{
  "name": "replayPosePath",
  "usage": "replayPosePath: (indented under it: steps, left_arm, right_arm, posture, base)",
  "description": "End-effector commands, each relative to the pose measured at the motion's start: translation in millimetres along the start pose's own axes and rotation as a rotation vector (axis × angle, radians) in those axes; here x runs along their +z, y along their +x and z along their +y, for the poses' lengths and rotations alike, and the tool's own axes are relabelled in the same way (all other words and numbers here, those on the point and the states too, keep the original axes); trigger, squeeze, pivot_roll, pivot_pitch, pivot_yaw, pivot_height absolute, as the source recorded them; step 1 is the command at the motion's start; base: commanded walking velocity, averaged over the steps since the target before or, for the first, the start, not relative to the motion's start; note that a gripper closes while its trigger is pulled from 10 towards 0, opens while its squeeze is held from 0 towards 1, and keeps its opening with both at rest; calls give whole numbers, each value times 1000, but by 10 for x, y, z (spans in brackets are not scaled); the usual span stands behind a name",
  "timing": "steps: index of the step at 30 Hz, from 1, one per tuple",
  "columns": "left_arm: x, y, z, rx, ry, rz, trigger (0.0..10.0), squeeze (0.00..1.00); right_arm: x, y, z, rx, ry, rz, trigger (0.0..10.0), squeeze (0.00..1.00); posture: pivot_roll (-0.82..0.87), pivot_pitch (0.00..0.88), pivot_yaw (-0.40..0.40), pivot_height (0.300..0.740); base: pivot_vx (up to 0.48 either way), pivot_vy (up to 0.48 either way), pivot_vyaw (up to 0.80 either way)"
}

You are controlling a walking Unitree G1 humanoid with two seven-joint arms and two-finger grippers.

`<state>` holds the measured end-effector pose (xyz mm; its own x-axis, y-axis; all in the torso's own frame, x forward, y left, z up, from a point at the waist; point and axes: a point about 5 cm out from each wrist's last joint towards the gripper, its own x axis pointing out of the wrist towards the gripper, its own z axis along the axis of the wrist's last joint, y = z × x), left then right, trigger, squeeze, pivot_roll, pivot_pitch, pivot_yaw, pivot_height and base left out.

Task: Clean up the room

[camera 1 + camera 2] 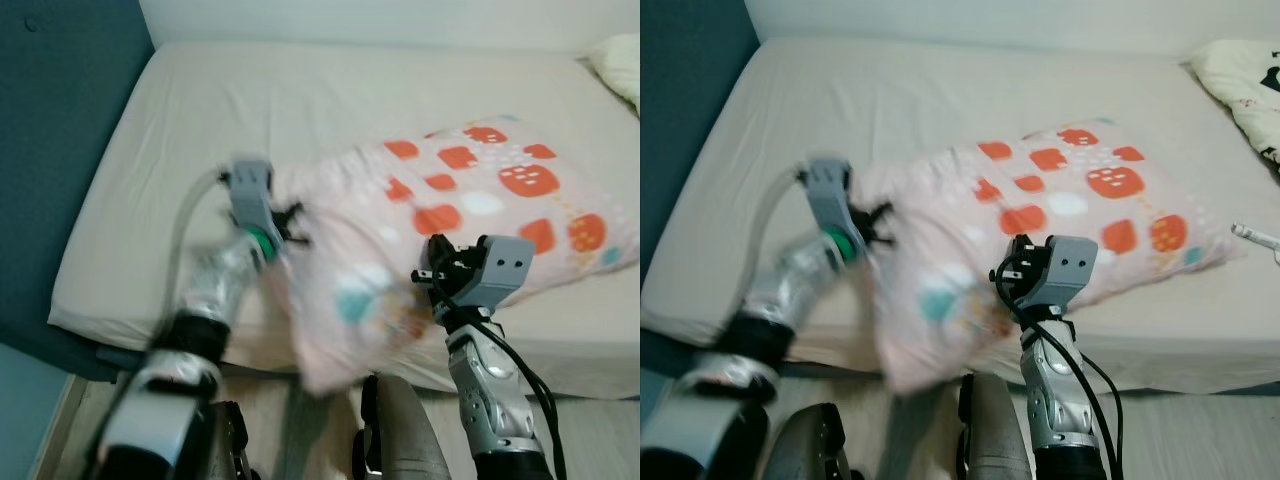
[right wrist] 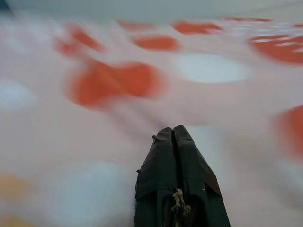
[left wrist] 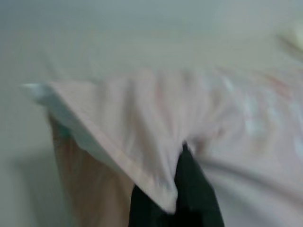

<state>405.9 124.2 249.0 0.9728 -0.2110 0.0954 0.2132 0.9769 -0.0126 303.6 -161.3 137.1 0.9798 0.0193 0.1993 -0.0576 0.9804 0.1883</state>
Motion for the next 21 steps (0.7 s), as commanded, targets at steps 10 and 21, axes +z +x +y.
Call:
replayPosePath:
  steps: [10, 21]
  left_arm:
    - [1464, -42, 544, 430, 424, -451, 0, 0]
    - [2272, -366, 850, 790, 484, -724, 0, 0]
  right_arm:
    - [23, 23, -56, -29, -1, -17, 10000, 0]
    - [24, 35, -47, -29, -1, -21, 10000, 0]
  posture:
    - [-97, 129, 78, 596]
    - [-102, 120, 74, 596]
  base:
    - [0, 0, 0]
    - [0, 0, 0]
